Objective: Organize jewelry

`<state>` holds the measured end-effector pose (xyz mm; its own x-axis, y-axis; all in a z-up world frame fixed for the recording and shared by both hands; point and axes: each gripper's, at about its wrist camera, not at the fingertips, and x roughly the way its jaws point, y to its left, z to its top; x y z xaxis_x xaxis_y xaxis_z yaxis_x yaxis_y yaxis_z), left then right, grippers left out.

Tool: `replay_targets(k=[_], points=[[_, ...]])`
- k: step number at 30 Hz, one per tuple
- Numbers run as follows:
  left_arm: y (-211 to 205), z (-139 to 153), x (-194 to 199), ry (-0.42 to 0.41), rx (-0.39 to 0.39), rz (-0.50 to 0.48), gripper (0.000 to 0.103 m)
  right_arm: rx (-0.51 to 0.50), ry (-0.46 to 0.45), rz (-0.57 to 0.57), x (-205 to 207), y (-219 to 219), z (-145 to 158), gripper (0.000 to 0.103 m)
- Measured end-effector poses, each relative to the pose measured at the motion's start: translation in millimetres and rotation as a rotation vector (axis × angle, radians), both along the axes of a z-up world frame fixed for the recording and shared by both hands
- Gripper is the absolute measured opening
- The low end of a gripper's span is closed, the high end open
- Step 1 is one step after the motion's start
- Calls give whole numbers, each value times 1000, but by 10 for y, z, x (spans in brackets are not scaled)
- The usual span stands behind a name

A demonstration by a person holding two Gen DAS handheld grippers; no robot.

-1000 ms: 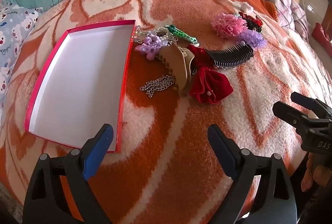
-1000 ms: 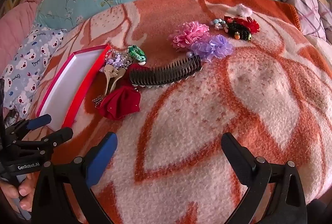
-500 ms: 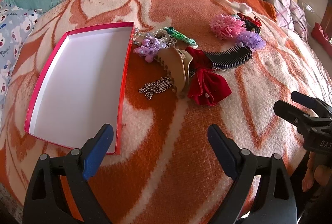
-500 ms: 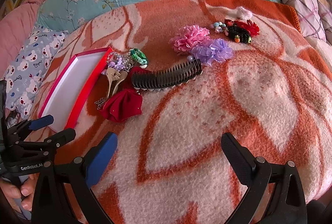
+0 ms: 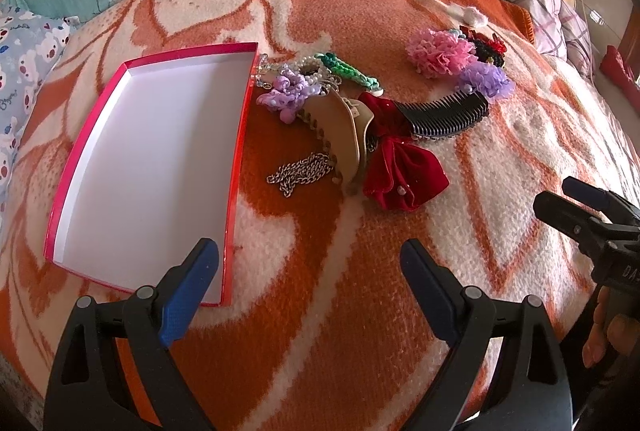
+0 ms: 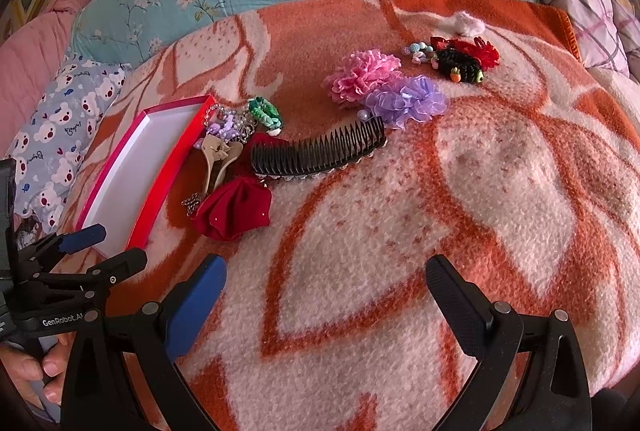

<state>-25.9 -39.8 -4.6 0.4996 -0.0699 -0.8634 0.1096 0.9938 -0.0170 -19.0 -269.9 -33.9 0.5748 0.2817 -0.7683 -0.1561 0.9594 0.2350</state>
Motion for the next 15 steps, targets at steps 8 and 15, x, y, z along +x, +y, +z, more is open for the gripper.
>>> replay_targets(k=[8, 15], points=[[76, 0, 209, 5, -28, 9, 93, 12, -9, -33, 124, -135, 15, 100], [131, -1, 409, 21, -88, 19, 93, 26, -42, -54, 290, -241, 32, 95]])
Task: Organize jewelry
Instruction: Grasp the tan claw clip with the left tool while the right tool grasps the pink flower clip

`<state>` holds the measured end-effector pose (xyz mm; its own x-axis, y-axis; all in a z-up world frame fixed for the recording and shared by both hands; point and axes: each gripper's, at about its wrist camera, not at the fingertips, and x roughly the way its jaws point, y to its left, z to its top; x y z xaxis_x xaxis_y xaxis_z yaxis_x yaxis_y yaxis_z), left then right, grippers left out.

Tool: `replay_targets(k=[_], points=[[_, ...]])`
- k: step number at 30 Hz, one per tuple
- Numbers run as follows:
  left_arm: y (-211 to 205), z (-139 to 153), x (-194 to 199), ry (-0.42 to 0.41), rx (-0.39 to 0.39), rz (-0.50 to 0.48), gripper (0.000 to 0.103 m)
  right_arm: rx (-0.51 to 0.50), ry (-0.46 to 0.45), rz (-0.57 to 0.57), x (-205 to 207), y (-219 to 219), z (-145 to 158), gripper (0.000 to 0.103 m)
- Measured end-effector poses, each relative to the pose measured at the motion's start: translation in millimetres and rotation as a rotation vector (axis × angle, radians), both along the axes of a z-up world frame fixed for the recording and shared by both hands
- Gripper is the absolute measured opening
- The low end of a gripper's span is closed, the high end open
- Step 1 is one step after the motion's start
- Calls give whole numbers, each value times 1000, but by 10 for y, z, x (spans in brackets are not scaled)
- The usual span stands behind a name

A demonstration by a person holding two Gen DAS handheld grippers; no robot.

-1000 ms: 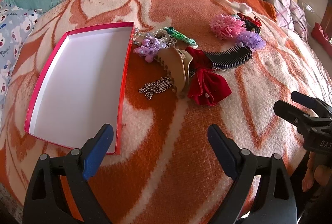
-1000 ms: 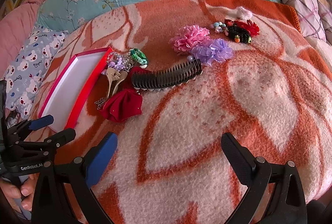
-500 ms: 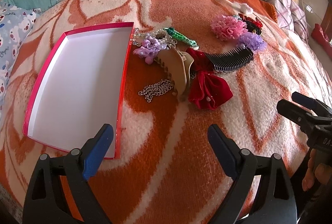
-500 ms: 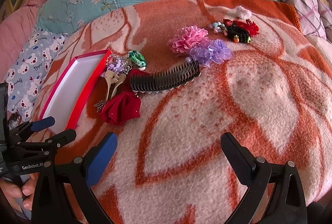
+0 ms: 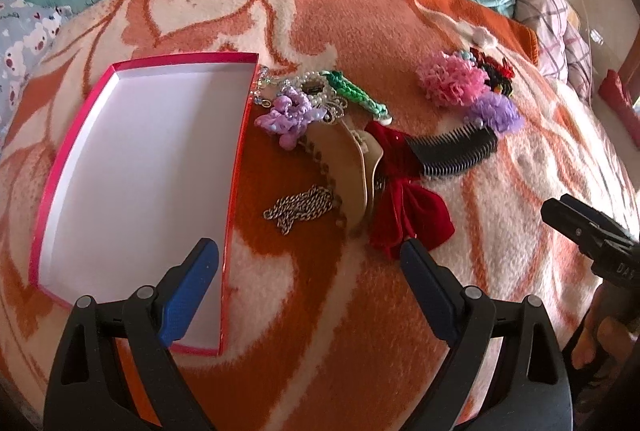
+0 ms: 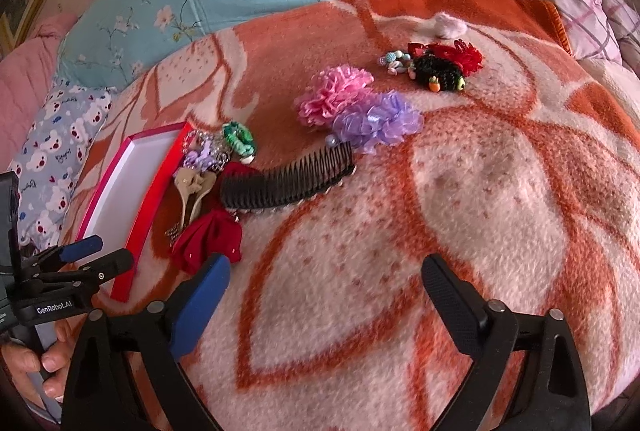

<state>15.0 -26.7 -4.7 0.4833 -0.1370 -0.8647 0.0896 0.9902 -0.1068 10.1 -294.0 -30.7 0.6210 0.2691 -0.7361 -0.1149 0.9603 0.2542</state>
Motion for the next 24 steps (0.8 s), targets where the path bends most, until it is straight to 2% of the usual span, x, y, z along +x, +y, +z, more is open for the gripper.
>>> replay_targets(k=[4, 9, 15, 21, 24], points=[[-18, -13, 188, 17, -56, 1, 93, 11, 10, 1, 142, -16, 19, 89], [-56, -73, 436, 38, -91, 4, 93, 26, 1, 1, 380, -39, 86, 87], [-55, -293, 764, 118, -202, 15, 93, 72, -18, -12, 725, -119, 179, 84], [-202, -462, 858, 149, -176, -20, 93, 77, -34, -10, 1099, -118, 201, 84], [-211, -517, 912, 156, -184, -20, 93, 92, 1, -14, 1327, -113, 100, 77]])
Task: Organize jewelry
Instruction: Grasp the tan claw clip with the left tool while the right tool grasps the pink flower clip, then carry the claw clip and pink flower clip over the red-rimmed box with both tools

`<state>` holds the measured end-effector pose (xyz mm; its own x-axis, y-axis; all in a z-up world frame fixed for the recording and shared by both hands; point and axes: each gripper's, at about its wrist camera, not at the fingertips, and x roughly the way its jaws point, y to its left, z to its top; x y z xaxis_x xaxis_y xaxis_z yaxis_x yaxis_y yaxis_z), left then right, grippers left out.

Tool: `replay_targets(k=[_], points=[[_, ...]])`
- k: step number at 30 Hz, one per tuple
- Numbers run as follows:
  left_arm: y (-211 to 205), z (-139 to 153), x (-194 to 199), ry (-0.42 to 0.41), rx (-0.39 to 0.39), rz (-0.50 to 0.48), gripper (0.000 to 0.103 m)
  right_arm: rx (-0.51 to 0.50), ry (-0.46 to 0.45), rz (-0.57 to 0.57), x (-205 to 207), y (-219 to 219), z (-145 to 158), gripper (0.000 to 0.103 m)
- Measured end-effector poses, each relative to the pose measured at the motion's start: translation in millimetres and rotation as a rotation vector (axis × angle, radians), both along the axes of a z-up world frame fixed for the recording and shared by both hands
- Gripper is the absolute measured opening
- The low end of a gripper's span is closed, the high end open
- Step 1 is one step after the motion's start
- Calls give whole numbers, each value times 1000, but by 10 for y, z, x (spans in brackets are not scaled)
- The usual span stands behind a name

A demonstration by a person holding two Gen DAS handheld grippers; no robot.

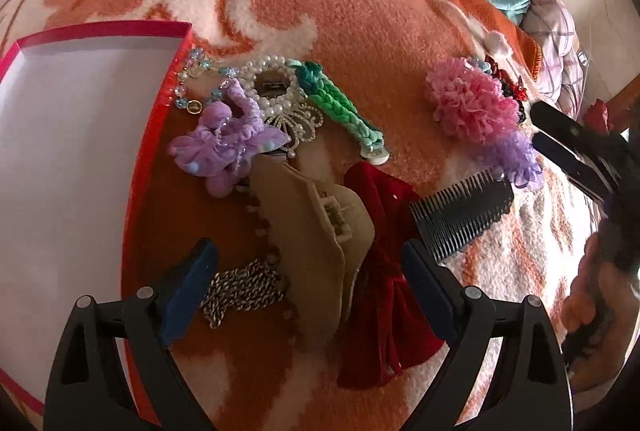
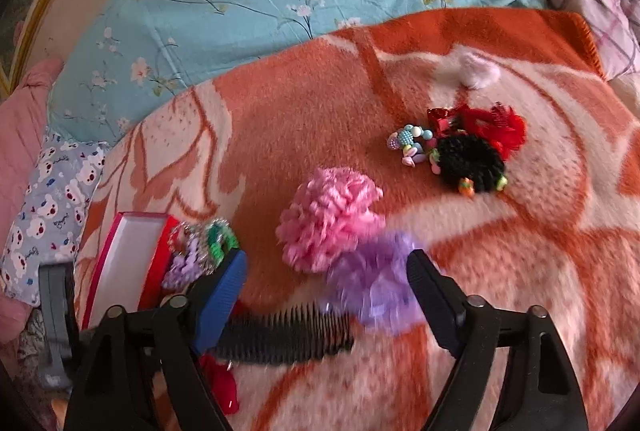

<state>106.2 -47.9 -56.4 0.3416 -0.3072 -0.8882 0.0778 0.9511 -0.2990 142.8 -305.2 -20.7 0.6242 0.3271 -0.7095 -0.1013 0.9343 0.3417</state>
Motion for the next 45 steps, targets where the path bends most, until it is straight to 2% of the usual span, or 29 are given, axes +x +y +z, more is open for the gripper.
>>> replay_targets(k=[3, 6, 7, 8, 10, 13, 19, 28, 36, 45], points=[[18, -37, 55, 2, -12, 3, 88, 8, 19, -4, 194, 20, -87, 71], [6, -40, 87, -17, 8, -5, 83, 10, 52, 0, 357, 58, -198, 61], [5, -39, 87, -21, 11, -8, 79, 11, 67, 0, 407, 70, -249, 54], [11, -33, 88, -26, 10, -11, 72, 15, 75, 4, 432, 76, -281, 42], [12, -13, 87, -30, -18, -31, 61, 32, 81, 10, 449, 76, -320, 29], [-8, -6, 93, -41, -15, -38, 61, 58, 57, 25, 412, 67, -309, 19], [3, 92, -26, -68, -38, -53, 60, 104, -6, 16, 272, -18, -162, 15], [76, 491, -188, -171, -54, -61, 60, 167, -94, 42, 22, -17, 186, 14], [316, 710, -317, -227, -57, -42, 60, 184, -85, 126, -143, 377, 205, 14], [919, 740, -285, -251, -17, 51, 60, 212, -62, 224, -179, 957, 141, 14]])
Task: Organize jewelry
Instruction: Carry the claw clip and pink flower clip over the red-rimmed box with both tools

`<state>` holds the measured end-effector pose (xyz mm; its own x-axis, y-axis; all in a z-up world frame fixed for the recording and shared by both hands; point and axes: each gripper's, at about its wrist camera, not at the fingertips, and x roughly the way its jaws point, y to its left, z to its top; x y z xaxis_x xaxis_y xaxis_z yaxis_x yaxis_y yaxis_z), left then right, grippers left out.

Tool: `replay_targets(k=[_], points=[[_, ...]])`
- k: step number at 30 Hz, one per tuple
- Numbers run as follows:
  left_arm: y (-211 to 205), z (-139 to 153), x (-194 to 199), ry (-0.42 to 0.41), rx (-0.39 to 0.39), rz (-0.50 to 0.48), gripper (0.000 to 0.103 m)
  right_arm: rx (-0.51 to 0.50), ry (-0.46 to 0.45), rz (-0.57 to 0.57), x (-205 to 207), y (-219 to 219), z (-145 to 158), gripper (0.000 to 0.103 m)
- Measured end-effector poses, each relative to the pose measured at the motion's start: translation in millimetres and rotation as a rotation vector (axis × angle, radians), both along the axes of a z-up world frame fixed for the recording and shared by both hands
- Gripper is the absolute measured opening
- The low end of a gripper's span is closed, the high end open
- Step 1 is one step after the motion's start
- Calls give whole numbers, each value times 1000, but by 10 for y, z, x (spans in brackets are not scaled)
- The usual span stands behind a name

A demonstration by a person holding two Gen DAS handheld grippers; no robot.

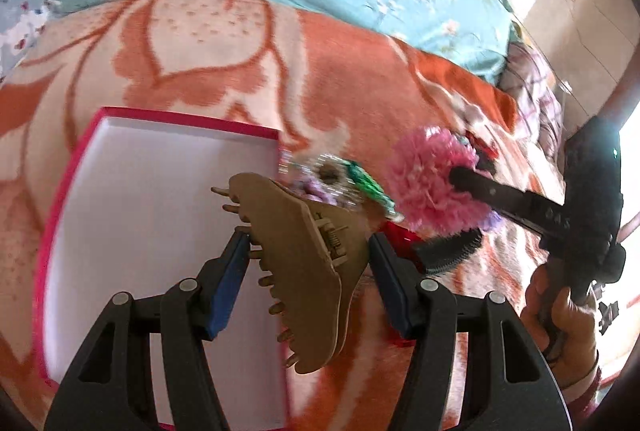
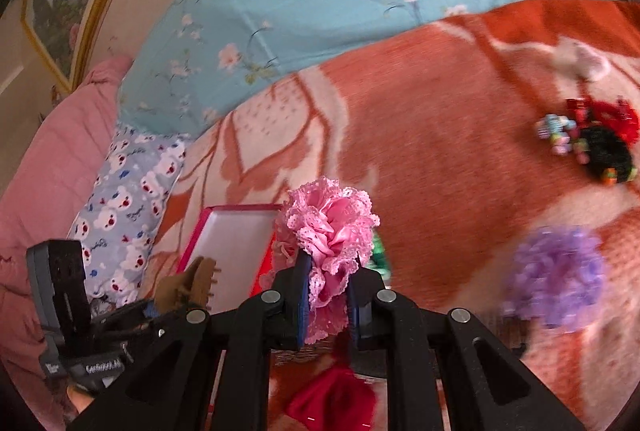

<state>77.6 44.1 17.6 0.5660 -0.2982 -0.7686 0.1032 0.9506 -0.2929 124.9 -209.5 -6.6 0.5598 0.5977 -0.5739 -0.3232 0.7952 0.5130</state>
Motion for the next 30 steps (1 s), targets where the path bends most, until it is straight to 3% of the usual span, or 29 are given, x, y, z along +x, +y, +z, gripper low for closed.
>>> replay_targets(k=[9, 16, 30], points=[[565, -68, 130, -1, 47, 77, 60, 13, 13, 130, 74, 806, -44, 14], [868, -254, 386, 24, 94, 98, 60, -10, 53, 183, 324, 1393, -255, 14], [1063, -594, 877, 83, 174, 119, 61, -98, 105, 184, 778, 1813, -675, 15]])
